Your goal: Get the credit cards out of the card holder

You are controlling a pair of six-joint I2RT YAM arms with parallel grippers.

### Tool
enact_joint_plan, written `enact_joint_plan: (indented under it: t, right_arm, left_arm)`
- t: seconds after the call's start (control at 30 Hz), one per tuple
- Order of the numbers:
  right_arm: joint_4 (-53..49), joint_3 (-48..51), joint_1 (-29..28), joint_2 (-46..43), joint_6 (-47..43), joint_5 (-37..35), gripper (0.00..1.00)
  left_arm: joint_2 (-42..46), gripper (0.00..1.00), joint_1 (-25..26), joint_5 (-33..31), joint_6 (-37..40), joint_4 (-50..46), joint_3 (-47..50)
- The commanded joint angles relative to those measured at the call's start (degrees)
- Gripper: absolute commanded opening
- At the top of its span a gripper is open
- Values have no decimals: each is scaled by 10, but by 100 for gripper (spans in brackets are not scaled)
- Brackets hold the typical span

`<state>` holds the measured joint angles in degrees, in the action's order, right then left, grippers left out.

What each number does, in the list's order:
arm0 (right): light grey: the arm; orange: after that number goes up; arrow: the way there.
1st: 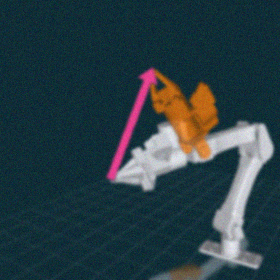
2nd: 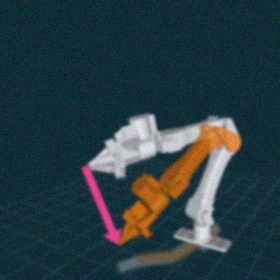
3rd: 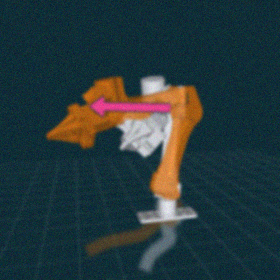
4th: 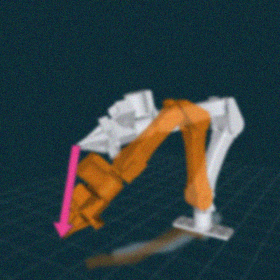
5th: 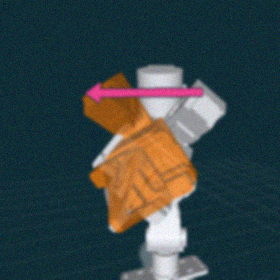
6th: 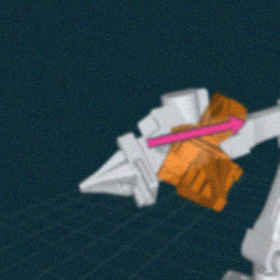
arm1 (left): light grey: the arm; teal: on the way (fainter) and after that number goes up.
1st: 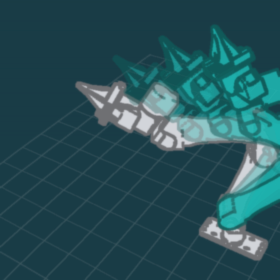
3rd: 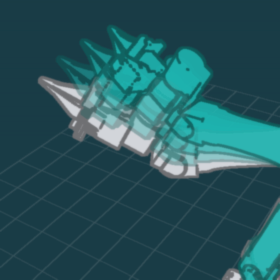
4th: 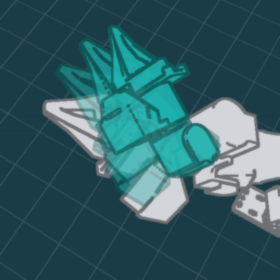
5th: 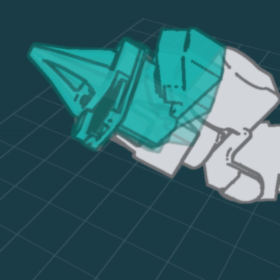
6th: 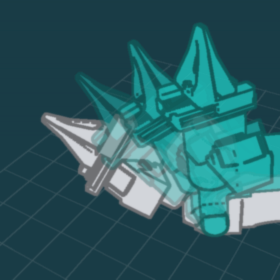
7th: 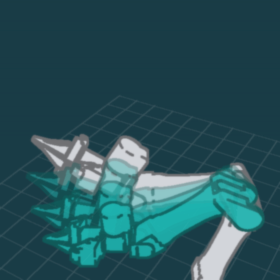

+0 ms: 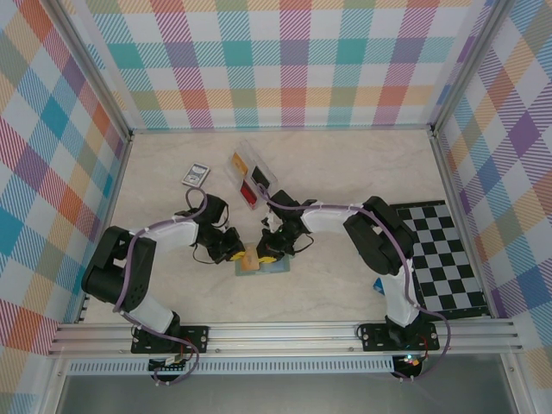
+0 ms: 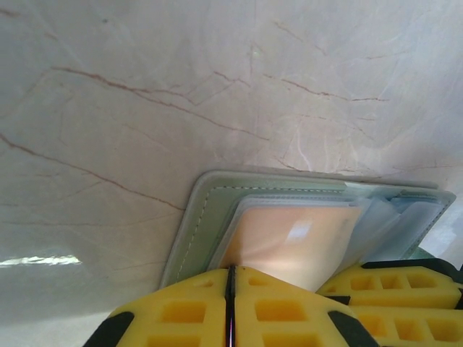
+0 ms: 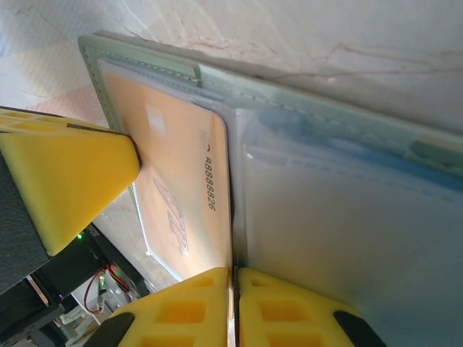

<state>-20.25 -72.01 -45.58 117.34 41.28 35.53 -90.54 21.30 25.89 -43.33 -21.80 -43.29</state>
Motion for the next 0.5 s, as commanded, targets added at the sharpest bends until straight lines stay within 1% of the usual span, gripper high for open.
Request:
enact_joint_plan:
  t: [0.0,0.27,0.47]
  right_arm:
    - [41,-13,-7,16,9,18,10]
    - [61,-12,-7,6,28,18,12]
    - [108,16,-10,-16,45,4,11]
  left_arm:
    - [-28,8,7,-25,-24,-16,47]
    - [-5,2,8,-21,-44,3,79]
    - [0,0,9,-23,-51,3,88]
